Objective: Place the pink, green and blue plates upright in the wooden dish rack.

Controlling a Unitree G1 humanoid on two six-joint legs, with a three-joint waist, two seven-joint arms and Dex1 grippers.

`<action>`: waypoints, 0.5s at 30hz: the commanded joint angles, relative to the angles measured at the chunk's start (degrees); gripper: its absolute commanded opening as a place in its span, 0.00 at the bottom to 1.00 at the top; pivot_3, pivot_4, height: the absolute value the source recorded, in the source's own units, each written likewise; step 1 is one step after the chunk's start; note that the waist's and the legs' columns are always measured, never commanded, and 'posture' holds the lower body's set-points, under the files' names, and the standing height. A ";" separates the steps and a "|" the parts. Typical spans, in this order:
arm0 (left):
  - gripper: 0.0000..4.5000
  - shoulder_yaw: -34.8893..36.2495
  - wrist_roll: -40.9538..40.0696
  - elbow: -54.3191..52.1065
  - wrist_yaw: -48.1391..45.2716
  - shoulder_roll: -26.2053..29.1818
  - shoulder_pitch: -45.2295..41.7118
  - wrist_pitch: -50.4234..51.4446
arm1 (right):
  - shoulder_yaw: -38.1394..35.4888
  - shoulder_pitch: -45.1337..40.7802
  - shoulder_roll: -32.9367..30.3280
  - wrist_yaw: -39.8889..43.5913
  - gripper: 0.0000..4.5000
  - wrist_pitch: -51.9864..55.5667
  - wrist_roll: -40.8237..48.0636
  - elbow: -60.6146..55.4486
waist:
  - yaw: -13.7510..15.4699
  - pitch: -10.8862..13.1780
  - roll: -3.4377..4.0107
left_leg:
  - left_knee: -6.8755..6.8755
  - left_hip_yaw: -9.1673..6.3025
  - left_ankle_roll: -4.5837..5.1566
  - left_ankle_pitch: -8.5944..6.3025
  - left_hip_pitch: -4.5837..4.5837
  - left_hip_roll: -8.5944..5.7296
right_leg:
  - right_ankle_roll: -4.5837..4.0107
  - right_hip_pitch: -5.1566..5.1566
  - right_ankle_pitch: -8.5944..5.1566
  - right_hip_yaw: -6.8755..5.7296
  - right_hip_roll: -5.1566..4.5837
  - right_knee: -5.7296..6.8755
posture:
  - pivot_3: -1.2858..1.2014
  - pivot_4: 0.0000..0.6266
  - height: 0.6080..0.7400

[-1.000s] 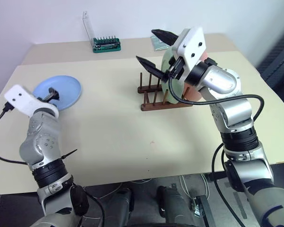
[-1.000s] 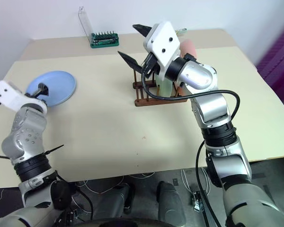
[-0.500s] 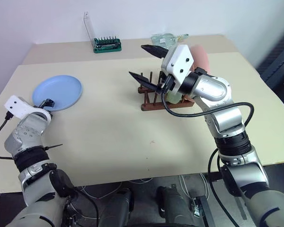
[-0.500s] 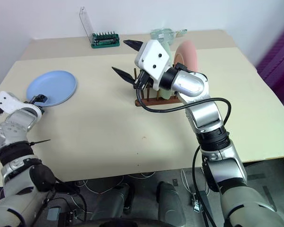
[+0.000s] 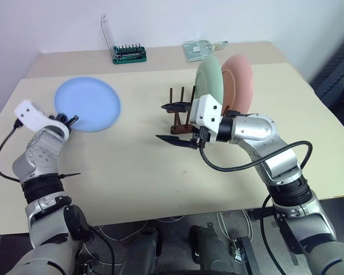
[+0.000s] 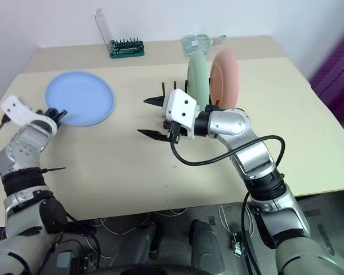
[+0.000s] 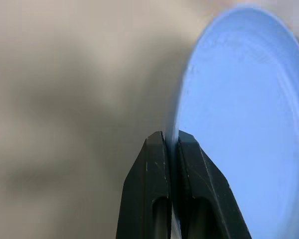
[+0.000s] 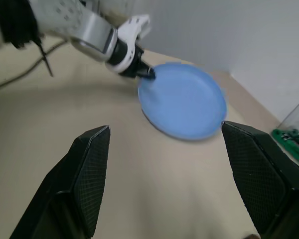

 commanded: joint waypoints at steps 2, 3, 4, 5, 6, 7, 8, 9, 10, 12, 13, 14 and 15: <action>0.00 -5.61 -4.26 -21.90 4.84 -3.73 -1.85 8.44 | 2.15 -3.84 0.65 -1.53 0.99 -9.87 -7.71 3.40 | -0.08 0.00 -0.01 | 0.00 0.01 0.00 0.00 0.00 -0.01 | 0.00 0.02 0.00 0.00 0.00 -0.01 | 0.52 0.24 1.00; 0.00 -6.27 -5.06 -25.03 6.86 -5.02 -2.63 10.85 | 2.95 -4.43 1.09 -2.70 0.99 -12.70 -10.18 4.72 | -0.04 0.00 -0.01 | 0.00 0.01 0.00 -0.01 0.01 -0.01 | 0.00 0.02 0.00 0.01 0.00 -0.01 | 0.52 0.24 1.00; 0.00 -7.01 -5.53 -27.53 8.27 -5.89 -3.28 12.84 | 3.70 -5.02 1.51 -4.08 0.99 -15.16 -12.61 6.15 | -0.09 0.00 -0.01 | 0.00 0.01 -0.01 0.00 0.01 0.00 | 0.00 0.02 0.00 0.00 0.01 0.00 | 0.52 0.24 1.00; 0.00 -7.13 -6.46 -29.46 9.93 -6.98 -4.05 14.95 | 4.44 -5.54 1.82 -4.98 0.99 -17.80 -14.70 7.59 | -0.14 0.00 -0.01 | 0.00 0.01 -0.01 0.00 0.01 0.00 | 0.00 0.01 0.00 0.00 0.03 0.00 | 0.52 0.24 1.00; 0.00 -6.88 -7.48 -31.13 12.03 -8.37 -4.98 16.94 | 5.19 -6.13 2.08 -6.04 0.99 -20.43 -16.89 9.25 | -0.25 0.00 -0.01 | 0.00 0.01 -0.04 0.02 0.02 0.00 | 0.00 0.01 0.00 0.01 0.05 0.01 | 0.52 0.24 1.00; 0.00 -6.56 -8.52 -32.58 13.72 -9.61 -5.79 18.78 | 5.86 -6.97 2.32 -7.67 0.99 -23.16 -19.53 11.44 | -0.40 0.00 -0.01 | 0.00 0.02 -0.18 0.10 0.02 0.01 | 0.00 0.00 0.00 0.01 0.07 0.01 | 0.52 0.24 1.00; 0.00 -6.61 -9.45 -34.06 14.92 -10.41 -6.42 20.84 | 6.50 -8.02 2.44 -9.50 0.99 -25.60 -22.30 13.95 | -0.51 0.00 -0.01 | -0.02 0.05 -0.28 0.16 0.02 0.02 | 0.00 -0.02 0.00 0.03 0.09 0.02 | 0.52 0.24 1.00; 0.00 -6.31 -10.70 -35.47 16.52 -11.57 -7.20 22.83 | 7.03 -8.94 2.58 -10.96 0.99 -27.75 -24.46 16.38 | -0.54 0.00 -0.01 | -0.05 0.07 -0.38 0.22 0.03 0.03 | 0.00 -0.04 0.00 0.05 0.10 0.02 | 0.52 0.24 1.00; 0.00 -6.03 -11.59 -36.40 17.62 -12.33 -7.73 24.26 | 7.32 -9.53 2.72 -11.86 0.99 -29.30 -25.80 18.10 | -0.53 0.00 -0.01 | -0.08 0.08 -0.43 0.26 0.02 0.03 | 0.00 -0.06 0.00 0.06 0.11 0.04 | 0.52 0.24 1.00; 0.00 -4.85 -13.57 -37.86 20.18 -13.90 -8.81 26.71 | 7.55 -9.93 3.04 -12.56 0.99 -31.19 -27.09 20.26 | -0.28 0.02 -0.03 | -0.08 0.08 -0.44 0.27 0.02 0.03 | 0.00 -0.07 0.00 0.07 0.12 0.04 | 0.52 0.24 1.00; 0.00 -4.56 -14.24 -38.54 20.96 -14.14 -9.19 27.90 | 7.70 -10.13 3.17 -13.20 0.99 -31.93 -28.05 21.26 | -0.21 0.02 -0.03 | -0.06 0.08 -0.44 0.27 0.02 0.03 | 0.00 -0.06 0.00 0.07 0.13 0.04 | 0.52 0.24 1.00; 0.00 -4.17 -15.00 -39.14 21.81 -14.38 -9.61 29.14 | 7.76 -10.43 3.33 -14.28 0.99 -32.75 -29.37 22.39 | -0.20 0.02 -0.03 | -0.05 0.08 -0.44 0.27 0.02 0.02 | 0.00 -0.05 0.00 0.07 0.13 0.04 | 0.52 0.24 1.00; 0.00 -3.83 -15.65 -39.62 22.60 -14.49 -9.97 30.22 | 7.65 -10.80 3.61 -15.60 0.99 -33.21 -30.69 23.53 | -0.22 0.02 -0.03 | -0.05 0.09 -0.44 0.27 0.02 0.02 | 0.00 -0.05 0.00 0.07 0.13 0.04 | 0.52 0.24 1.00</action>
